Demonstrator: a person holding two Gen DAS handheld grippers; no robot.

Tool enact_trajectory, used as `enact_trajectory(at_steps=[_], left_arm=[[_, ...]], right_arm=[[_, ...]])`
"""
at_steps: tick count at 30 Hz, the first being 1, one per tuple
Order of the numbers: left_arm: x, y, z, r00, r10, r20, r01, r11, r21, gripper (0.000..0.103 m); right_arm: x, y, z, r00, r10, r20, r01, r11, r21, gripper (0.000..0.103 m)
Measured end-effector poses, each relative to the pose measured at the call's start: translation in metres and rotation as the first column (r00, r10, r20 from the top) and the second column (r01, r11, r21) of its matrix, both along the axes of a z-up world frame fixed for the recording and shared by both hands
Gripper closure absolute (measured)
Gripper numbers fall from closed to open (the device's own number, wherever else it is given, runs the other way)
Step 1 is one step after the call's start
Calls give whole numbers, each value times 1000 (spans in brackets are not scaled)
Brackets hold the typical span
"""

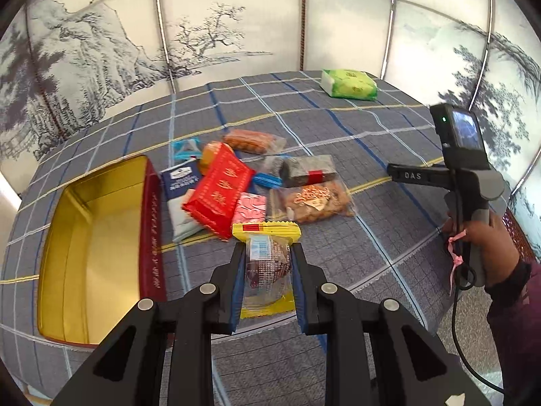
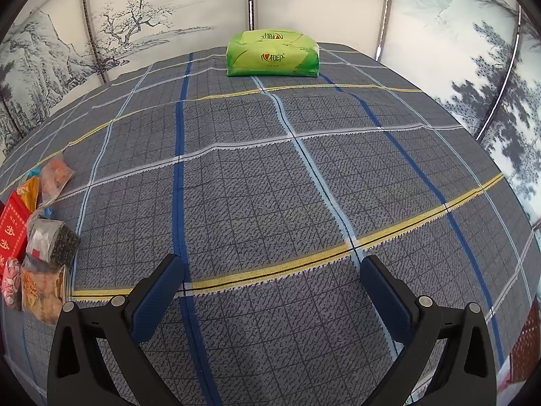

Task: Organize snacks
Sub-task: 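Lower the small clear snack packet into the gold tin and open the left gripper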

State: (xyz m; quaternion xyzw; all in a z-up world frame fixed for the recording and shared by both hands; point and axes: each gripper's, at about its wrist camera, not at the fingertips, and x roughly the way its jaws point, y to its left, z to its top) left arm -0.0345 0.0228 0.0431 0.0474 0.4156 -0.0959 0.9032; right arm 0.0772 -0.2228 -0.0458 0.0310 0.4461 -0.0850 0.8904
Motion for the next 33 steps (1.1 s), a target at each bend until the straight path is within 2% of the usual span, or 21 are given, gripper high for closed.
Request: enact_trajectory(at_steps=[11, 18, 21, 33], left_arm=[[-4, 47, 29, 995, 88, 46, -89, 996, 19, 81], [18, 86, 36, 987, 142, 78, -149, 984, 99, 81], [40, 104, 32, 985, 162, 63, -170, 976, 135, 81], [97, 154, 2, 976, 219, 14, -217, 957, 192, 81]], right_arm=[[1, -1, 0, 1000, 0, -5, 0, 1000, -2, 0], [1, 0, 0, 1000, -1, -7, 1, 1000, -5, 0], [1, 0, 0, 1000, -1, -8, 1, 1000, -5, 0], [1, 0, 0, 1000, -1, -10, 1, 1000, -7, 0]])
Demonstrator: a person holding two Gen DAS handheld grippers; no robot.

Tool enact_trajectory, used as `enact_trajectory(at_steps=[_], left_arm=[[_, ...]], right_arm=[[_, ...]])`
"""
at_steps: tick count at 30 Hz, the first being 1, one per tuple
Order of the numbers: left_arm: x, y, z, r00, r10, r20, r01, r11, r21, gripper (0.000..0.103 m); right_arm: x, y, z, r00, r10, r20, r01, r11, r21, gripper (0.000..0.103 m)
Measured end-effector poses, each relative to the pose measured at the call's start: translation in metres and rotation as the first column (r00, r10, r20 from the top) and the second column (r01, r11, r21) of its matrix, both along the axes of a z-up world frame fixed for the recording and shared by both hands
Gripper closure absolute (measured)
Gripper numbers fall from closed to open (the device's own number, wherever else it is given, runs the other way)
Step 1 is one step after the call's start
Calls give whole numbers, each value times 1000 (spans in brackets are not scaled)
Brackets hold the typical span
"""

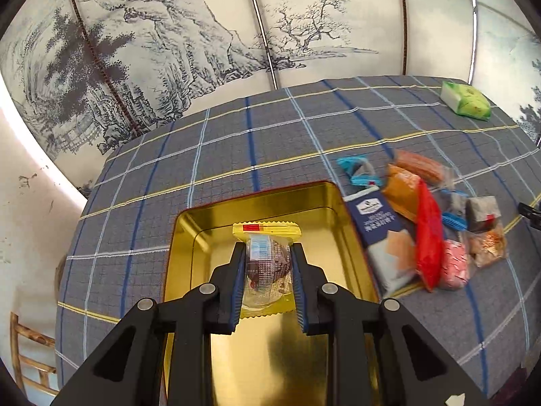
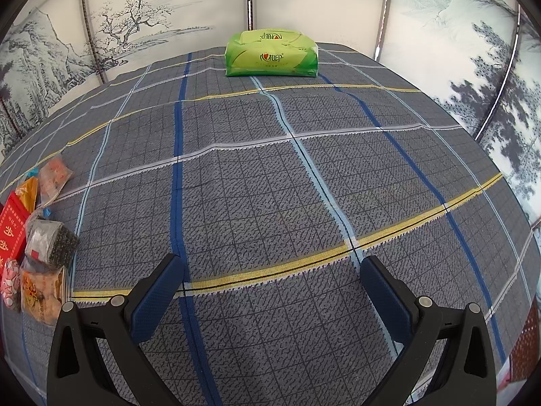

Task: Organize snacks
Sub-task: 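Lower the small clear snack packet into the gold tin and open the left gripper, then grasp the clear twist-snack bag with the right gripper and lift it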

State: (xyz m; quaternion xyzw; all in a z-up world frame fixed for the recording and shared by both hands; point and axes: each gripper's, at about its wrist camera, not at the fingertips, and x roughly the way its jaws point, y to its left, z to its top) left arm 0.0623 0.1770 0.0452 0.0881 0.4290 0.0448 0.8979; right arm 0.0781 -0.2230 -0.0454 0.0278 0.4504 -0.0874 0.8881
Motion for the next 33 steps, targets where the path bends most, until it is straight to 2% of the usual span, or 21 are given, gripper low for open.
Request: enact_trajectory(at_steps=[14, 15, 16, 17, 18, 19, 22, 24, 26, 28, 30, 33], left_arm=[[60, 29, -30, 993, 50, -111, -47, 999, 27, 77], [61, 31, -31, 992, 52, -115, -50, 998, 25, 72], [62, 32, -32, 992, 54, -118, -51, 998, 23, 58], [62, 32, -33, 992, 54, -118, -52, 998, 17, 50], [62, 33, -32, 993, 56, -108, -55, 998, 12, 38], [60, 33, -30, 993, 63, -96, -62, 998, 13, 34], [49, 31, -20, 996, 63, -67, -64, 998, -9, 34], [33, 26, -9, 998, 50, -32, -51, 998, -27, 32], [18, 23, 0, 999, 41, -5, -41, 998, -52, 27], [-2, 18, 9, 999, 30, 15, -29, 996, -83, 27], [-25, 12, 14, 999, 19, 32, -16, 995, -100, 26], [-52, 6, 18, 999, 5, 48, 1, 992, -130, 23]], right_arm=[[1, 0, 0, 1000, 1, 1, -1, 1000, 1, 0], [1, 0, 0, 1000, 1, 2, -1, 1000, 2, 0], [1, 0, 0, 1000, 1, 2, -1, 1000, 2, 0], [1, 1, 0, 1000, 0, 1, 0, 1000, 1, 0], [1, 1, 1, 1000, 0, 1, 0, 1000, 0, 0], [0, 0, 1, 1000, 4, 2, -4, 1000, 3, 0], [-10, -1, 9, 993, 98, 62, -104, 989, 107, 0], [-20, 10, 25, 979, 166, 117, -176, 980, 87, 0], [-33, 26, 45, 934, 306, 184, -321, 946, 56, 0], [-44, 43, 68, 854, 472, 221, -499, 862, 90, 0], [-52, 60, 83, 752, 625, 211, -654, 746, 123, 0], [-55, 118, 80, 592, 798, 111, -797, 600, -63, 3]])
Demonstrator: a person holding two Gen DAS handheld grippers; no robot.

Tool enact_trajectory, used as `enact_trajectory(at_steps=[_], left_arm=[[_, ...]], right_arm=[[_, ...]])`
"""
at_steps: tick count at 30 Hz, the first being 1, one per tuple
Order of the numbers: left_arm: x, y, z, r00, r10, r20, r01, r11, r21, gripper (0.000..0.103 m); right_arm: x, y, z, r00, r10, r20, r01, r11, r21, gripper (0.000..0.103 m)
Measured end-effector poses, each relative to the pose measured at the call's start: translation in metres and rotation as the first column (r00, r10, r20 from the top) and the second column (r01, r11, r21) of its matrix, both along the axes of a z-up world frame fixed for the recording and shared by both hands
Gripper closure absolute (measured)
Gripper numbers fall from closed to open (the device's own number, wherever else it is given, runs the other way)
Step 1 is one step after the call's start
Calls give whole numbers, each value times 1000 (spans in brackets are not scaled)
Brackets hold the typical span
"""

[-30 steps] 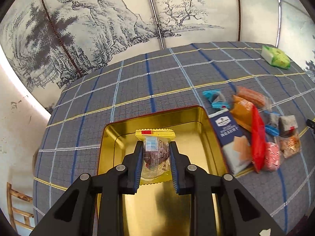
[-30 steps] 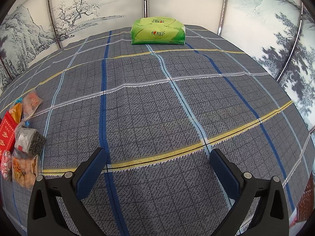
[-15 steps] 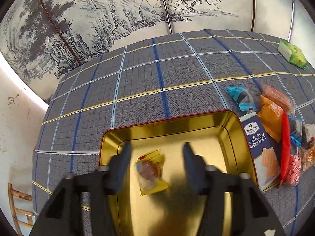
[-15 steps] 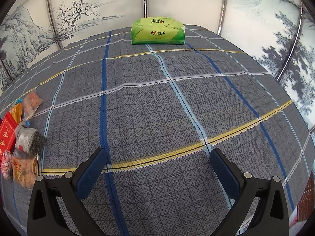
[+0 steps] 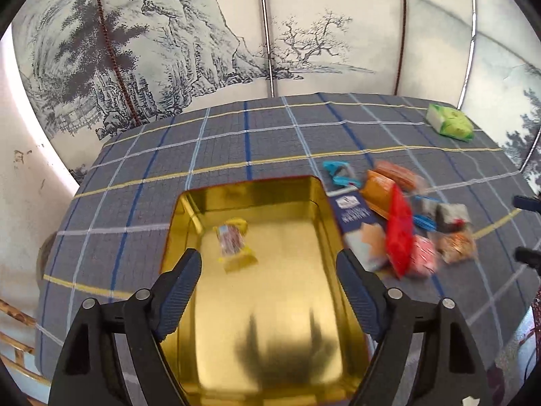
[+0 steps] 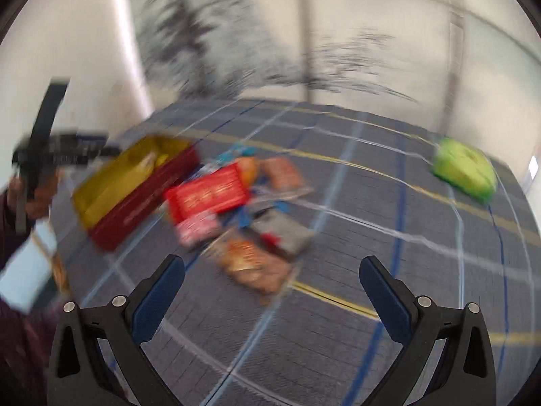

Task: Organize snacks
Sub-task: 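Grasp the clear twist-snack bag with the right gripper and lift it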

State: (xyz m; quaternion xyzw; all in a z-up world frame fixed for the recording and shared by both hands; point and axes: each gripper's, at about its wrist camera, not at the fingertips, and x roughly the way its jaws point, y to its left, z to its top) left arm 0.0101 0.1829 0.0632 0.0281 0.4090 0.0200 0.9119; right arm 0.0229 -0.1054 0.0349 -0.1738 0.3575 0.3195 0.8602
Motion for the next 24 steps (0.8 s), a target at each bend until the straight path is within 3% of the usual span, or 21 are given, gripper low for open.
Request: enact_trajectory(at_steps=[1, 6, 10, 13, 17, 21, 22, 24], left_arm=[[-10, -3, 0, 1000, -3, 2, 3, 1000, -8, 23], [-42, -15, -2, 999, -40, -18, 40, 999, -3, 22], [-52, -15, -5, 999, -41, -36, 41, 999, -11, 22], [-53, -14, -5, 999, -37, -36, 37, 999, -20, 22], [-53, -15, -8, 998, -47, -48, 46, 998, -30, 21], [-53, -17, -11, 997, -49, -58, 47, 998, -36, 21], [-53, -17, -11, 997, -48, -60, 46, 998, -39, 21], [-54, -16, -10, 997, -47, -59, 45, 998, -41, 21]], right_arm=[[-12, 5, 11, 998, 61, -21, -61, 998, 24, 7], [-1, 38, -8, 962, 214, -167, -236, 963, -128, 43], [14, 49, -28, 935, 256, -247, -306, 932, -192, 44], [24, 51, -35, 937, 248, -246, -304, 926, -224, 44], [43, 57, -55, 909, 247, -337, -342, 902, -262, 44], [48, 60, -57, 906, 226, -357, -331, 905, -267, 44], [47, 59, -56, 912, 204, -357, -309, 912, -268, 45], [38, 55, -54, 921, 168, -351, -269, 927, -262, 59]])
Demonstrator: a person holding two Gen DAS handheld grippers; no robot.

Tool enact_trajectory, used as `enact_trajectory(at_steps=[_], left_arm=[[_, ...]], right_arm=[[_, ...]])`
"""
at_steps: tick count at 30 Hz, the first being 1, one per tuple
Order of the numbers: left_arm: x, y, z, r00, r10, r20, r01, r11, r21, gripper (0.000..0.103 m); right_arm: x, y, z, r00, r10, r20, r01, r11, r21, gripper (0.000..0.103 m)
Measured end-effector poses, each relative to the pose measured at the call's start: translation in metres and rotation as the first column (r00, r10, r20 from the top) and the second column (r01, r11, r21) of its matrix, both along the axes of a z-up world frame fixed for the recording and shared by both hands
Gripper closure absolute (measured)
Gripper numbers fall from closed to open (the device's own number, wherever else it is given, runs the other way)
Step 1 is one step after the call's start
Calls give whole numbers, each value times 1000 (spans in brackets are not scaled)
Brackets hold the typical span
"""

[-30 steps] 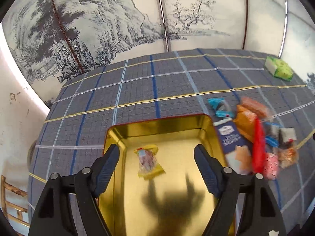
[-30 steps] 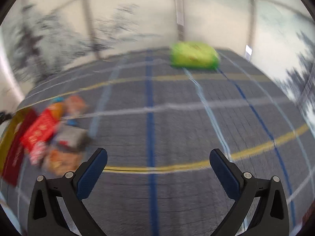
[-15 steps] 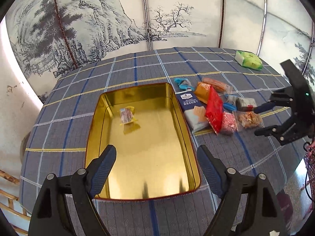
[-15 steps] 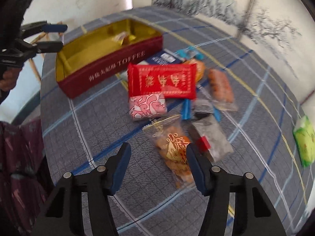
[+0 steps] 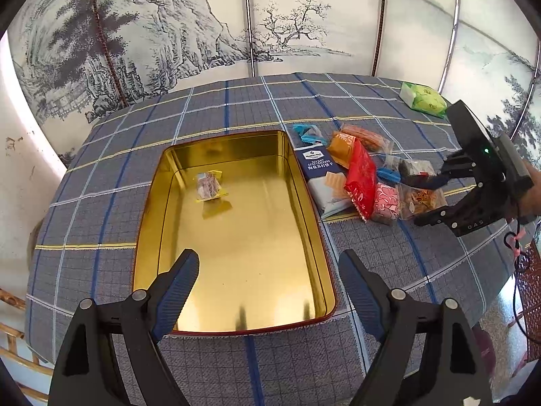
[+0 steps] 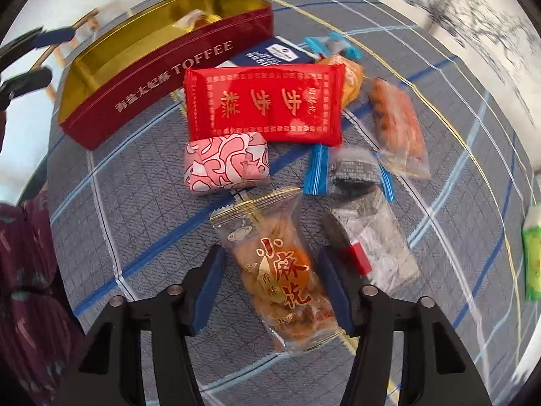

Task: Organize snacks
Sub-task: 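Grasp the clear twist-snack bag with the right gripper and lift it, then carry the twist-snack bag over the tin and open the right gripper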

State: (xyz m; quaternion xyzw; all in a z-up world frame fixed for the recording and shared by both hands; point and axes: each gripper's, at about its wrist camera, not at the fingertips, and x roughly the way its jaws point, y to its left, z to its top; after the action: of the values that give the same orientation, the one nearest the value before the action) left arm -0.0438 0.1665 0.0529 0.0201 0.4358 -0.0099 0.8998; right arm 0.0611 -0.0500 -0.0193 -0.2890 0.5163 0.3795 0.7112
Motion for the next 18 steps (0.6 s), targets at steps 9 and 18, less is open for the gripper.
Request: enact_trajectory(at_steps=[9, 18], left_arm=[[-16, 10, 12, 996, 29, 79, -28, 999, -19, 20], [-41, 26, 17, 990, 74, 117, -73, 997, -17, 20]], right_arm=[[-55, -29, 33, 969, -225, -103, 247, 908, 338, 64], [-61, 26, 84, 975, -188, -122, 224, 777, 588, 64]])
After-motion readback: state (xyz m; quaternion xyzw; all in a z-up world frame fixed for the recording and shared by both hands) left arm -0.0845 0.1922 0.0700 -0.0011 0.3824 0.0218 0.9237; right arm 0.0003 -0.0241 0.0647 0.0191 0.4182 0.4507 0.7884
